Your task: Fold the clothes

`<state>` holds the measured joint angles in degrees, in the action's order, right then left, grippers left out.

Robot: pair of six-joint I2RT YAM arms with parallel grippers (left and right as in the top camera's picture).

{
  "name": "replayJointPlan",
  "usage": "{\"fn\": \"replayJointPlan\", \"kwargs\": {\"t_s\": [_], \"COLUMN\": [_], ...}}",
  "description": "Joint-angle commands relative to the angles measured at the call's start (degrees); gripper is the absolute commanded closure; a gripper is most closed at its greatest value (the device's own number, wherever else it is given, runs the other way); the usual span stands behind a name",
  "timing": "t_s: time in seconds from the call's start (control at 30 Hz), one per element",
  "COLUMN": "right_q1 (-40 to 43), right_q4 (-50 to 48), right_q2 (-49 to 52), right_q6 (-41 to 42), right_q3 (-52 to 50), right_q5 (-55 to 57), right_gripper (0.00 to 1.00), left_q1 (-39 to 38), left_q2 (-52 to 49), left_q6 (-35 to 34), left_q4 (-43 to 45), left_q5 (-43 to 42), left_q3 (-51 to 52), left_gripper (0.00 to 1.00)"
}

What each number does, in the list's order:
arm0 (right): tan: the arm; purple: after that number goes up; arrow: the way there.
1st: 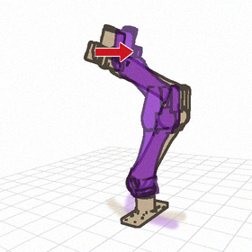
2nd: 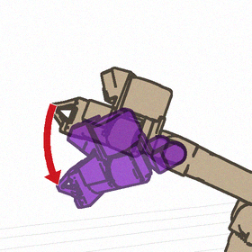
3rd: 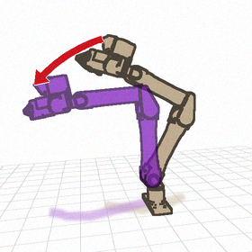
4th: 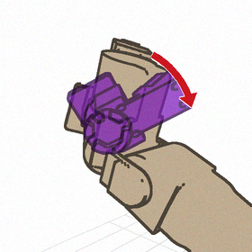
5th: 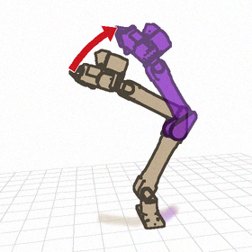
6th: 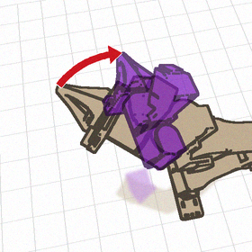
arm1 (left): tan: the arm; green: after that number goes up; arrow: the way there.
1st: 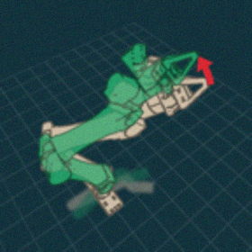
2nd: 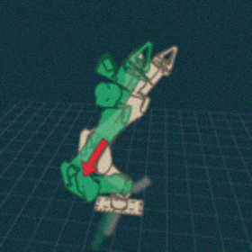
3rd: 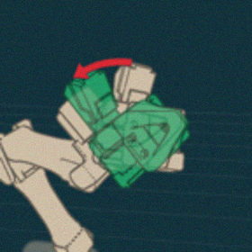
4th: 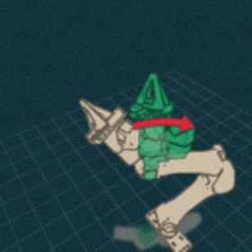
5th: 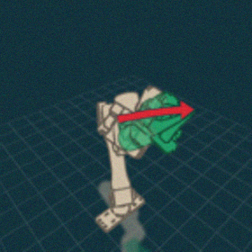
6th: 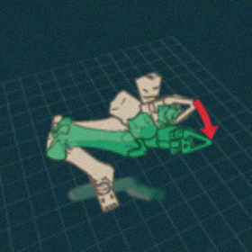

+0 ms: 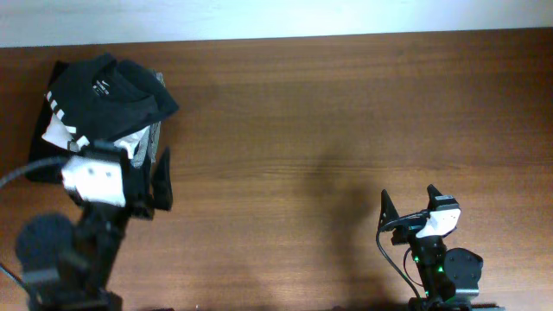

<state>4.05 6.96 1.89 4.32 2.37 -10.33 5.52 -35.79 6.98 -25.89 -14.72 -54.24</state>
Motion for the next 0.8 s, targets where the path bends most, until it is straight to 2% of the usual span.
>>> {"fn": "replayJointPlan", "kwargs": {"t_s": [0.0,0.07,0.17,0.27,0.4,0.47,0.77], "right_q1": [-0.2,-0.2,-0.2,-0.2,-0.2,-0.2,-0.2], "right_q4": [-0.2,-0.2,-0.2,-0.2,-0.2,-0.2,-0.2], "right_q2": [-0.3,-0.3,-0.3,-0.3,-0.3,-0.3,-0.3], "right_q6": [0.2,0.2,0.2,0.2,0.2,0.2,0.2], "right_q3": [-0.5,-0.5,-0.5,-0.5,-0.5,-0.5,-0.5], "right_q5": [0.5,0.5,0.5,0.5,0.5,0.5,0.5], "right_gripper": [0.01,0.01,0.01,0.01,0.01,0.01,0.01], "left_q1": [-0.2,-0.9,-1.6,-1.7,-2.5,-3.7,-3.9], "left_q2": [12.3,22.5,30.9,35.6,35.5,35.5,35.4], "left_q6": [-0.2,0.2,0.2,0.2,0.2,0.2,0.2], "left_q4": [3.3,4.7,5.4,10.4,19.4,22.4,22.2], "left_q5": [-0.5,1.4,3.6,4.1,4.9,5.1,5.1], "left_q3": [13.4,23.5,33.2,42.6,52.2,53.7,53.7], "left_gripper": [0.01,0.01,0.01,0.01,0.01,0.01,0.01]}}
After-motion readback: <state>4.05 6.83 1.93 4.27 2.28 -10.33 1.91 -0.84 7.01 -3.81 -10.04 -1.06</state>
